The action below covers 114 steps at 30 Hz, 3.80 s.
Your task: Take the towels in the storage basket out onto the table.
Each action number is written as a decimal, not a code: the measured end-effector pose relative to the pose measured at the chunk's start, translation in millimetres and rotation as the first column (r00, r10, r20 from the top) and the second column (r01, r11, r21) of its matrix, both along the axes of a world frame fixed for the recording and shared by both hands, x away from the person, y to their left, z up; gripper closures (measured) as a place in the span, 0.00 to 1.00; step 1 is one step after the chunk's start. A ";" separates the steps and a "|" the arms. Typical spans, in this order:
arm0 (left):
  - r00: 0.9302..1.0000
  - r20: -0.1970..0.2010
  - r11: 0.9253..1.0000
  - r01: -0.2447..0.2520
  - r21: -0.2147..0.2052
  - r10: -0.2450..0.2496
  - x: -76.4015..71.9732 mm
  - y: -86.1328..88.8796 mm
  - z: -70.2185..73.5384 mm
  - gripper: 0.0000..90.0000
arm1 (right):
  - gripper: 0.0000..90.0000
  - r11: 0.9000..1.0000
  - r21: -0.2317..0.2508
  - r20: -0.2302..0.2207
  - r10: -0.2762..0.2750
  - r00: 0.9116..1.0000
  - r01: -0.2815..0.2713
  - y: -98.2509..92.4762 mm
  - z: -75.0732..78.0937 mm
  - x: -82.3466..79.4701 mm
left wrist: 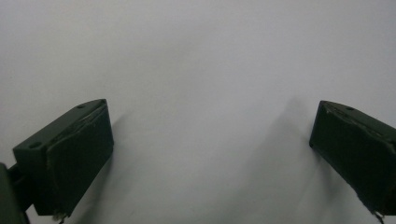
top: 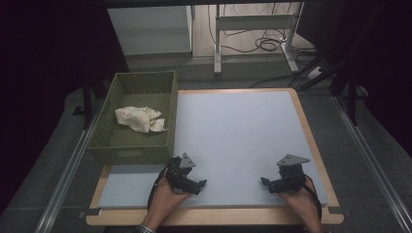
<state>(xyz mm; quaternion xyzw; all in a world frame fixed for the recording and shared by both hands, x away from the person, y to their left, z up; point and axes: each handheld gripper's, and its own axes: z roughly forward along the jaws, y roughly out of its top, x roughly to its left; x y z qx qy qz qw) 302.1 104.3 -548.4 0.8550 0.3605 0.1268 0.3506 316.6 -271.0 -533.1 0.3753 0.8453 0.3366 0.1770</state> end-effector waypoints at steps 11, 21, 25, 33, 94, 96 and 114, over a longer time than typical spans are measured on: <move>1.000 -0.003 1.000 0.001 0.000 -0.001 0.3 0.1 0.0 0.00 | 0.02 1.000 0.002 -0.001 -0.001 1.000 0.001 -0.2 0.0 -0.1; 1.000 -0.002 1.000 0.001 -0.001 -0.001 -0.1 0.1 0.3 0.00 | 0.02 1.000 0.003 -0.001 0.000 1.000 0.000 -0.4 0.0 -0.1; 1.000 0.000 1.000 0.007 -0.004 -0.007 -0.6 0.2 0.7 0.02 | 0.02 1.000 0.003 -0.001 0.000 1.000 0.000 -0.4 0.0 -0.1; 1.000 -0.008 1.000 0.013 0.001 -0.013 -2.7 -4.8 3.7 0.06 | 0.02 1.000 0.004 -0.001 -0.001 1.000 0.001 -0.3 0.0 -0.2; 0.984 -0.082 0.980 0.166 0.107 -0.158 85.7 -49.3 112.8 0.03 | 0.02 1.000 0.004 0.002 0.001 1.000 -0.001 -0.8 -0.2 0.0; 0.985 -0.085 0.981 0.158 0.110 -0.149 90.6 -46.1 117.3 0.03 | 0.02 1.000 0.004 0.002 0.001 1.000 -0.001 -0.8 -0.2 0.0; 0.997 -0.083 0.992 0.003 0.123 0.007 138.8 15.5 151.0 0.06 | 0.02 1.000 0.005 0.001 0.001 1.000 -0.001 -0.7 -0.3 0.0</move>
